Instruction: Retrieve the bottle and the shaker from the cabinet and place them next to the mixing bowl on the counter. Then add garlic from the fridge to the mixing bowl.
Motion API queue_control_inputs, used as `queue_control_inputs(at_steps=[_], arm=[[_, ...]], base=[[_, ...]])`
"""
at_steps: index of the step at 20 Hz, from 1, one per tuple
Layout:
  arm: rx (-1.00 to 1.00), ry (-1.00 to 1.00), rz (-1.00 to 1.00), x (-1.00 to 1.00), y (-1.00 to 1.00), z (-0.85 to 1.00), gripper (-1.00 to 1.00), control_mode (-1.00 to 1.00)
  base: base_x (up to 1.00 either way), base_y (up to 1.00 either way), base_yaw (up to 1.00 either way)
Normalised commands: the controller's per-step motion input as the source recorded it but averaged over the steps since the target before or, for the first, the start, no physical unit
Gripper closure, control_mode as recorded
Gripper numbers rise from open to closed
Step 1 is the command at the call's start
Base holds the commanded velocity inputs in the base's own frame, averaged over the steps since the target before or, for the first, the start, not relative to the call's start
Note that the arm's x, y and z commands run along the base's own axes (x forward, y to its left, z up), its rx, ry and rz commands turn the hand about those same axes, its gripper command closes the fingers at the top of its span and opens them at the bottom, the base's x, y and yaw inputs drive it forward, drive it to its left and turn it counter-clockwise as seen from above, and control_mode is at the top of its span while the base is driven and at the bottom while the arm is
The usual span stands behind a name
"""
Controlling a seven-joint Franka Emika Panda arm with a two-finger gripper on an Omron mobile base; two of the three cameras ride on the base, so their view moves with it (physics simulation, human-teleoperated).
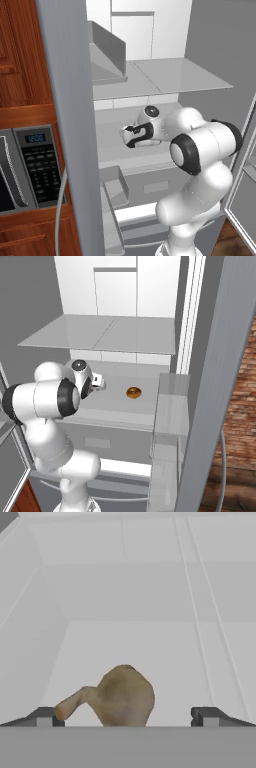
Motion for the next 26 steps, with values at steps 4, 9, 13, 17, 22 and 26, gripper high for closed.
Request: queue_control_inputs(at_steps=[4, 9, 13, 17, 22, 26], arm=[[0.0, 0.0, 0.0, 0.08, 0.0, -0.17, -1.0, -1.0], [0.0, 0.0, 0.0, 0.11, 0.0, -0.21, -1.0, -1.0], [0.0, 0.0, 0.0, 0.08, 0.0, -0.12, -1.0, -1.0], [0.0, 0.0, 0.0, 0.11, 0.0, -0.04, -1.0, -1.0], [0.0, 0.0, 0.0, 0.08, 0.0, -0.03, -1.0, -1.0], [0.0, 0.0, 0.0, 0.04, 0.0, -0.09, 1.0, -1.0]], base=[[0.0, 0.0, 0.0], [0.0, 0.0, 0.0], [0.0, 0.0, 0.0], [0.0, 0.0, 0.0], [0.0, 0.0, 0.0], [0.0, 0.0, 0.0]])
